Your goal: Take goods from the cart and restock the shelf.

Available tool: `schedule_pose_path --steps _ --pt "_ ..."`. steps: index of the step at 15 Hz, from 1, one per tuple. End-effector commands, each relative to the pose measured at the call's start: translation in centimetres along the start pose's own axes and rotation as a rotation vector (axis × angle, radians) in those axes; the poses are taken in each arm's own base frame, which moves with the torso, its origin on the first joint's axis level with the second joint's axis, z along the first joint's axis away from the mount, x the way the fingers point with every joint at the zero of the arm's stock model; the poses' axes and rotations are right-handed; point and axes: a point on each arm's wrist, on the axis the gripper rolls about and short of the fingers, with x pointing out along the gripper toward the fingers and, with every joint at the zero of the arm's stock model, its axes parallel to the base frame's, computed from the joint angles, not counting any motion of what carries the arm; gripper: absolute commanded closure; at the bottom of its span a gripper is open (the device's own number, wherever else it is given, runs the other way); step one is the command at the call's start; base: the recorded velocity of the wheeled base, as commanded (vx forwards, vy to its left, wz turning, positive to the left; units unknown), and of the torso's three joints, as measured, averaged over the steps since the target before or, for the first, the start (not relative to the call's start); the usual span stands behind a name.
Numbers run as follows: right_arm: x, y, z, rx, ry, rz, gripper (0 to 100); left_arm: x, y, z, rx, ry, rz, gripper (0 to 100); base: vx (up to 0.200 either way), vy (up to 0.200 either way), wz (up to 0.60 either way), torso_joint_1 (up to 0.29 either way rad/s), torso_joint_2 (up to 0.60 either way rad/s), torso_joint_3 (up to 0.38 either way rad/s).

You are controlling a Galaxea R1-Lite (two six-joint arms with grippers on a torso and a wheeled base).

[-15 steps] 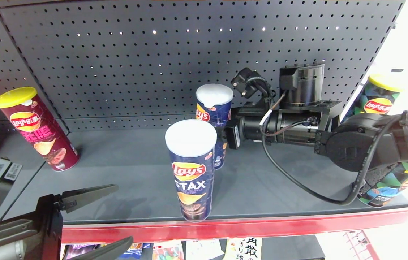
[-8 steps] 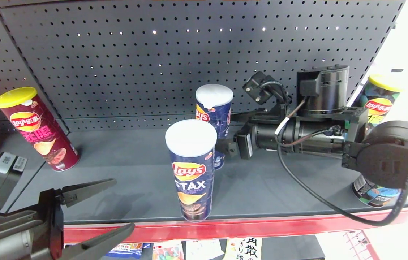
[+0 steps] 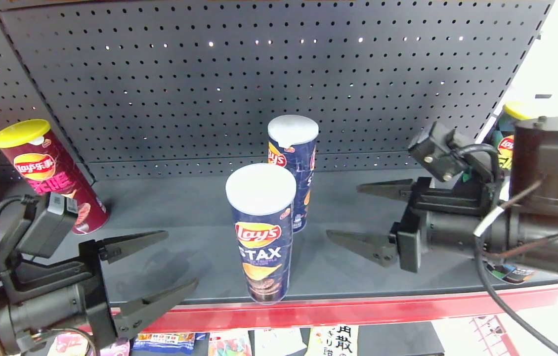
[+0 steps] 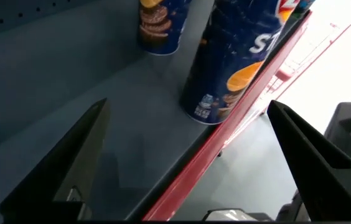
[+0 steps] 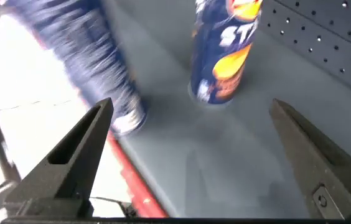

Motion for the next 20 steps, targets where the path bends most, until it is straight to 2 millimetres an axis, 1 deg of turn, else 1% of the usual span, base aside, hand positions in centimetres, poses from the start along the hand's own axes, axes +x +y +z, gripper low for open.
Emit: schedule_pose_path --steps 1,2,4,5,7,10,12,17,18,20 --pt "-4.4 2.1 -0.6 -0.025 -0.054 0.036 0 1.2 0.7 -0.9 -0.006 0.058 0.006 0 0.0 0.0 0.0 0.0 0.0 0.0" --pt "-5.2 2.7 -1.0 -0.029 -0.057 0.05 0 1.4 0.9 -1.1 -0.004 0.069 0.008 0 0.0 0.0 0.0 0.0 0.0 0.0" --pt "-7.8 4.2 -2.7 -0.042 -0.064 0.096 0 2.2 1.5 -1.5 -0.013 0.099 0.036 0 0.0 0.0 0.0 0.0 0.0 0.0" --pt "-9.1 4.6 -3.6 -0.045 -0.069 0.099 0 2.9 1.9 -1.4 -0.009 0.109 0.057 0 0.0 0.0 0.0 0.0 0.0 0.0" --pt "-10.2 4.9 -4.1 -0.049 -0.088 0.093 0 3.6 2.4 -1.2 -0.003 0.112 0.064 0 0.0 0.0 0.0 0.0 0.0 0.0" --pt "-10.8 4.7 -3.6 -0.048 -0.12 0.062 0 4.4 2.8 -2.0 0.047 0.152 0.059 0 0.0 0.0 0.0 0.0 0.0 0.0" --pt "-10.8 4.7 -3.5 -0.045 -0.123 0.048 0 4.8 3.0 -2.4 0.075 0.175 0.053 0 0.0 0.0 0.0 0.0 0.0 0.0" --pt "-10.8 4.6 -3.4 -0.028 -0.125 0.046 0 5.8 3.3 -2.6 0.09 0.191 0.041 0 0.0 0.0 0.0 0.0 0.0 0.0" --pt "-10.7 4.4 -3.2 -0.019 -0.128 0.035 0 6.5 3.2 -2.6 0.096 0.193 0.026 0 0.0 0.0 0.0 0.0 0.0 0.0" --pt "-10.7 4.3 -3.1 -0.017 -0.13 0.026 0 7.0 3.3 -2.6 0.099 0.198 0.032 0 0.0 0.0 0.0 0.0 0.0 0.0"
